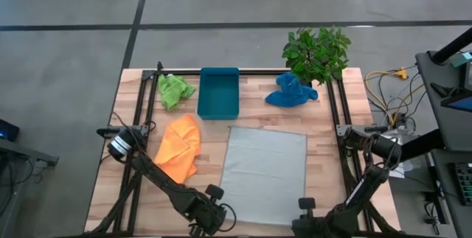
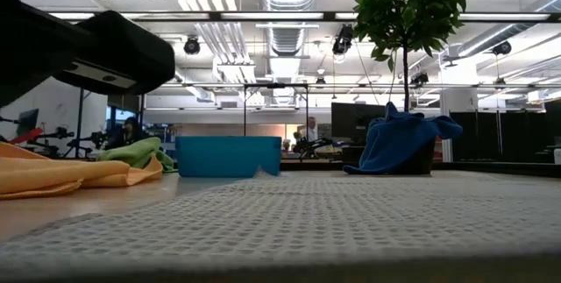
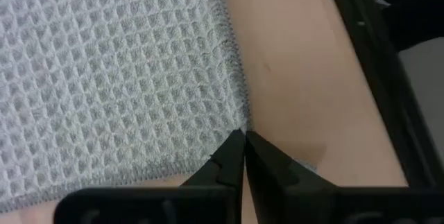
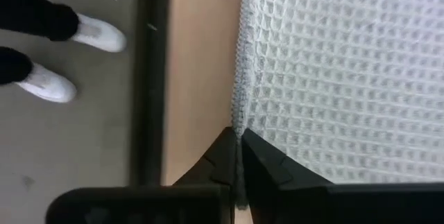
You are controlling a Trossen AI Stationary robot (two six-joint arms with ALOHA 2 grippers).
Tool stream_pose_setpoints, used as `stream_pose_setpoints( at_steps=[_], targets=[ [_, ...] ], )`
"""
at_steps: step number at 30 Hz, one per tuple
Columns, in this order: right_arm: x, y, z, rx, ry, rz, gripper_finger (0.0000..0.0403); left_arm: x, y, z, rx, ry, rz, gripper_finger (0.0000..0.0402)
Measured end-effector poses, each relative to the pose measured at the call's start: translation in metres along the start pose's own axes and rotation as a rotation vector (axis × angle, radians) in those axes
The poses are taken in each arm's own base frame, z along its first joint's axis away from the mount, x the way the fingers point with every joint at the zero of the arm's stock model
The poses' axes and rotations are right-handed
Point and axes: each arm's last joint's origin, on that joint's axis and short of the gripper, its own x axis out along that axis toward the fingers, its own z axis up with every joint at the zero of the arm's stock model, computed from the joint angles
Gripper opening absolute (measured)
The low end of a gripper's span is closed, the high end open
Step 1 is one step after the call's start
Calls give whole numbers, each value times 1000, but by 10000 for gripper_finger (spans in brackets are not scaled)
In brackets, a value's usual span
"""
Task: Fold microfiber towels
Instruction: Fold the grey microfiber cloth
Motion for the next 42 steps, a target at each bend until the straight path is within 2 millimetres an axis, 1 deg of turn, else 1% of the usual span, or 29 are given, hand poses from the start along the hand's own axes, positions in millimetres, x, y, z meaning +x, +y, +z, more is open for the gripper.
stream_pose_setpoints(
  at_steps=[4,6,10,15,19,23,26,30,33,36,39,42],
  targets=[
    [-6,4,3,-38,-3,33,10,-6,-6,3,16,9,-163,1],
    [-11,7,7,-62,-15,55,9,-7,-9,3,18,16,-216,1],
    [-12,8,8,-62,-12,65,9,-14,-9,4,20,-9,-197,1],
    [-11,7,8,-42,-9,62,9,-21,-4,8,15,-79,-60,0],
    [-10,6,7,7,-8,58,9,-21,-2,10,9,-93,-39,0],
    [-9,6,6,60,-5,54,9,-17,-3,9,11,-87,-60,3],
    [-9,5,6,82,-6,55,9,-16,-4,12,11,-136,-90,25],
    [-8,5,7,90,-11,58,9,-11,-3,10,8,-167,-86,76],
    [-8,6,7,102,-17,66,9,-6,0,4,6,-159,-54,116],
    [-8,6,7,127,-18,69,9,3,0,1,7,-138,-43,148],
    [-8,7,7,145,-19,72,9,15,1,-1,8,-121,-29,164],
    [-8,7,8,161,-19,75,9,22,1,-4,8,-102,-9,163]
  ],
)
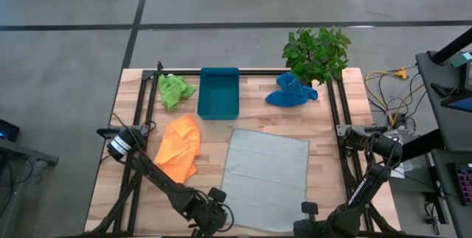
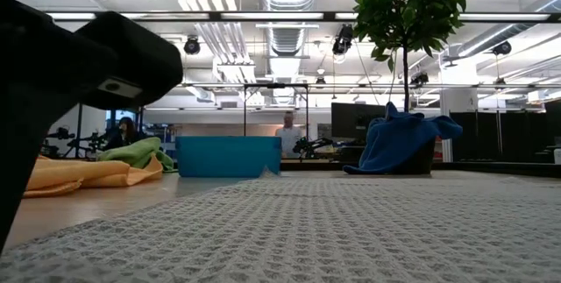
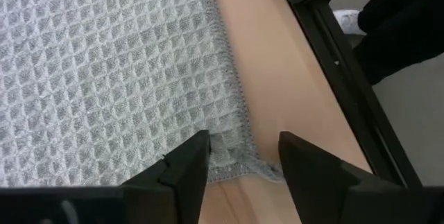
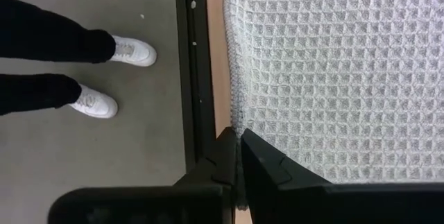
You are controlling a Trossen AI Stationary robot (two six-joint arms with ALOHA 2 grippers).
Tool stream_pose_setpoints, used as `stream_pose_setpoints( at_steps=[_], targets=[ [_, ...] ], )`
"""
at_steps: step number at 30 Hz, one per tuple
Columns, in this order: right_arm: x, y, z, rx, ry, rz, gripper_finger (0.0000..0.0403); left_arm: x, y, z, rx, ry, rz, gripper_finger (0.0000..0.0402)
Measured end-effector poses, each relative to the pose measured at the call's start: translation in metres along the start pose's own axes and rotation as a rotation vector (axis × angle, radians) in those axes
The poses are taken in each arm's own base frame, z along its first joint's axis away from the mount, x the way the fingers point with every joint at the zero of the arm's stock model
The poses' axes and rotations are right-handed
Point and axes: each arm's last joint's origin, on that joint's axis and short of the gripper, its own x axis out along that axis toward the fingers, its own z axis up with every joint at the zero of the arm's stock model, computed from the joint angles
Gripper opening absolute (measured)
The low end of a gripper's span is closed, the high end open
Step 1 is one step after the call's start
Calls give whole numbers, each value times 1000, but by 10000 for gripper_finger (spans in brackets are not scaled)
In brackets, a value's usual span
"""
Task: Fold microfiber towels
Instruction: Fold the grey microfiber cloth
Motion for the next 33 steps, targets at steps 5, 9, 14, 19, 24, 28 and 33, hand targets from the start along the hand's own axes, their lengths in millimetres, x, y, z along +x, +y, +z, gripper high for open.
stream_pose_setpoints(
  at_steps=[5,9,14,19,24,28,33],
  targets=[
    [0,1,0,32,-2,5,9,6,3,-8,-19,65,64,102],
    [-1,1,1,39,-6,7,9,6,5,-14,-16,122,64,15],
    [-7,0,4,33,-25,16,9,-9,4,-7,-18,103,54,2],
    [-24,-3,11,40,-98,25,9,-33,4,-2,3,88,25,1],
    [-35,-7,18,39,-117,43,8,-55,0,6,30,40,-105,0],
    [-34,-12,24,52,-121,36,9,-62,3,6,64,31,-113,0],
    [-32,-16,30,76,-123,27,9,-70,9,9,73,13,-133,0]
  ],
)
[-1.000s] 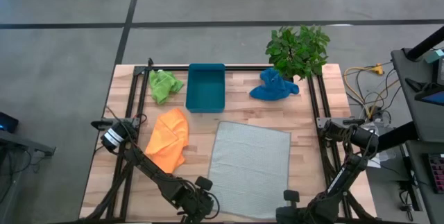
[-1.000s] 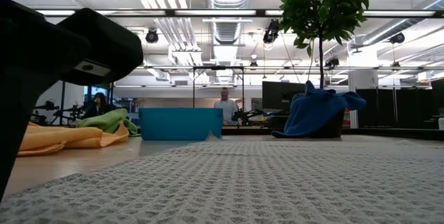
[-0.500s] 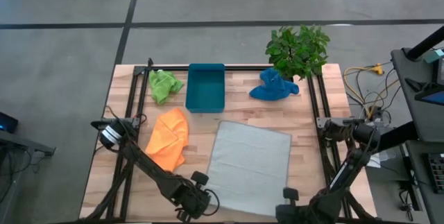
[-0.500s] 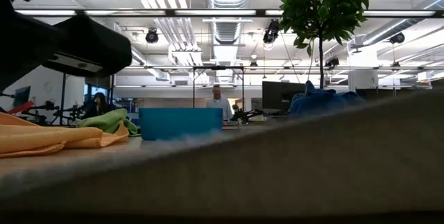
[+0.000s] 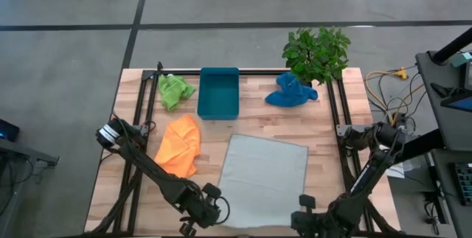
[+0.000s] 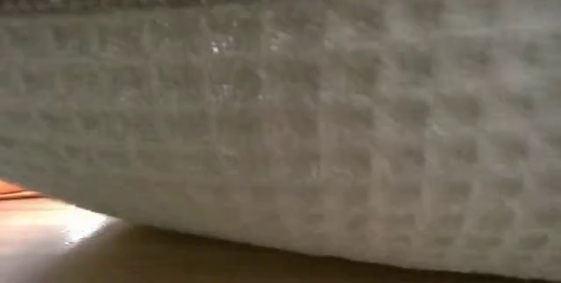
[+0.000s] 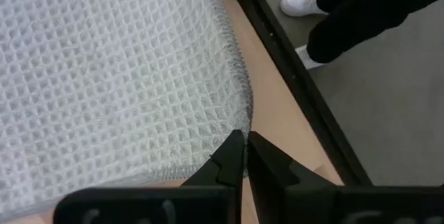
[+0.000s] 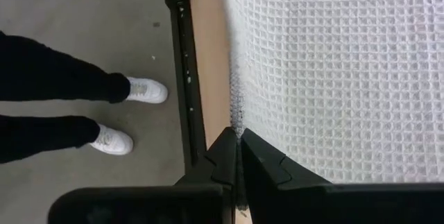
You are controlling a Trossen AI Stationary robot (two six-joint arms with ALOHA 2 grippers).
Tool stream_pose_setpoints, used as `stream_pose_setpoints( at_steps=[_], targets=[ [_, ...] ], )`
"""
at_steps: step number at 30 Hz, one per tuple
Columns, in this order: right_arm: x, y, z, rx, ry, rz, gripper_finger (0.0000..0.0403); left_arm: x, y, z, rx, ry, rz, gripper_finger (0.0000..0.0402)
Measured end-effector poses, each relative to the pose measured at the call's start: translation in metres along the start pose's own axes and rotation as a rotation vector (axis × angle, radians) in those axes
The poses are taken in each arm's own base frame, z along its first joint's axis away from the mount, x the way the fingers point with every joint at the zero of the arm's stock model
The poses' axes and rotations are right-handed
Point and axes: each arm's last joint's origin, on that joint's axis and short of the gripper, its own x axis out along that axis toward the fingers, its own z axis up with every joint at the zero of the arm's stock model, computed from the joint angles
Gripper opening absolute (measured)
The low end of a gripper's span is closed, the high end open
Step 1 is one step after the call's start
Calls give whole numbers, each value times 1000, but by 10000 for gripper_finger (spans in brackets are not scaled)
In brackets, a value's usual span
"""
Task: Fold microfiber towels
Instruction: Fold the grey microfiber cloth
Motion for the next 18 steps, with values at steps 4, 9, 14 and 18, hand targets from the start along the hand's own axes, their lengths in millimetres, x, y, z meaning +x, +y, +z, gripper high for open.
stream_pose_setpoints(
  at_steps=[4,9,14,18],
  targets=[
    [0,-4,5,21,-2,-11,9,-16,6,5,25,-43,-11,0],
    [-5,-13,7,81,14,-60,9,-34,22,6,63,-40,32,0],
    [-9,-25,7,127,45,-151,8,-43,49,-1,77,-7,79,0],
    [-11,-32,8,165,58,-207,9,-48,70,-11,80,3,105,0]
  ],
)
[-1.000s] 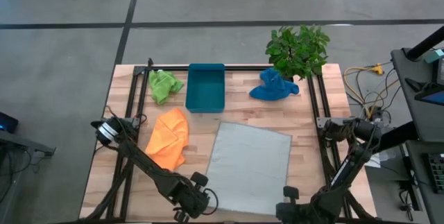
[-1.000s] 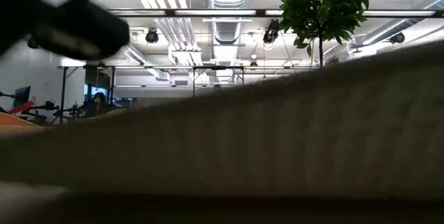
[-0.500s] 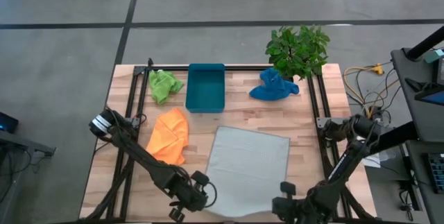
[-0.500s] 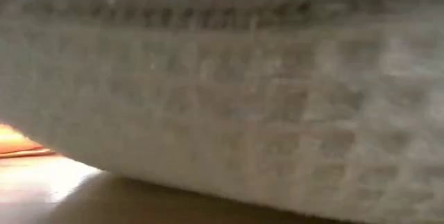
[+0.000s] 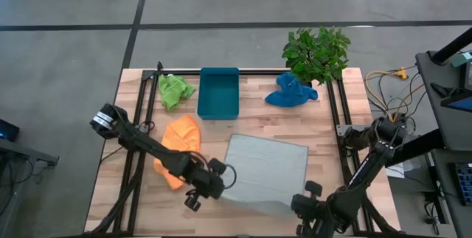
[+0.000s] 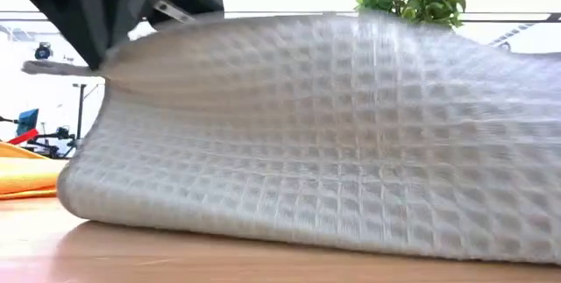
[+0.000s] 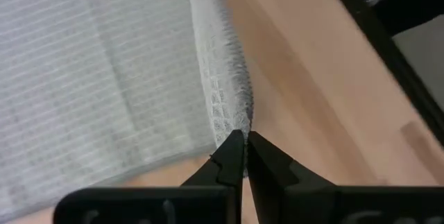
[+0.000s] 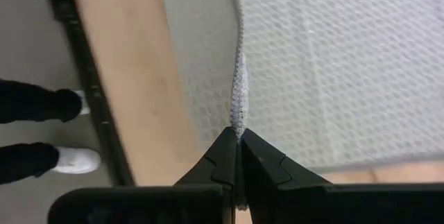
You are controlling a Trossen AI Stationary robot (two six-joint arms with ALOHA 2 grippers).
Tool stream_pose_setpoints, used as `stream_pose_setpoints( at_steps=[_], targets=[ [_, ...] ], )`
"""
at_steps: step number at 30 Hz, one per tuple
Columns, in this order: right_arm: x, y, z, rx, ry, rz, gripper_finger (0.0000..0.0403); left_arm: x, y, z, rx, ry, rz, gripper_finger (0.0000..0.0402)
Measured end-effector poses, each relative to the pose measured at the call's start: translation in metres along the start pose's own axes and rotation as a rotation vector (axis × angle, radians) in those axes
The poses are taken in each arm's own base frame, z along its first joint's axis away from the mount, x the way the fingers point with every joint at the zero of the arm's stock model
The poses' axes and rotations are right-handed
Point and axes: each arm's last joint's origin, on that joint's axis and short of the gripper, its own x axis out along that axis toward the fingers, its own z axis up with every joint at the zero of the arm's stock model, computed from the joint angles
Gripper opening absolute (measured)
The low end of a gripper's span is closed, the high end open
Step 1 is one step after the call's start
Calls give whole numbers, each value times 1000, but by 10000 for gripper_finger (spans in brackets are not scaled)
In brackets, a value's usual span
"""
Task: Fold microfiber towels
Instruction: Fold the grey microfiber cloth
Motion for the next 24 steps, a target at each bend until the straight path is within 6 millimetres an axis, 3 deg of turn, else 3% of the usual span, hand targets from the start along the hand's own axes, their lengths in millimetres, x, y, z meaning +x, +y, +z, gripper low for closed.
stream_pose_setpoints(
  at_steps=[10,24],
  targets=[
    [0,-29,9,145,-5,-140,8,-18,53,-20,-43,-29,78,0],
    [-16,-122,5,344,-39,-118,8,-29,117,-33,-62,-81,169,0]
  ],
)
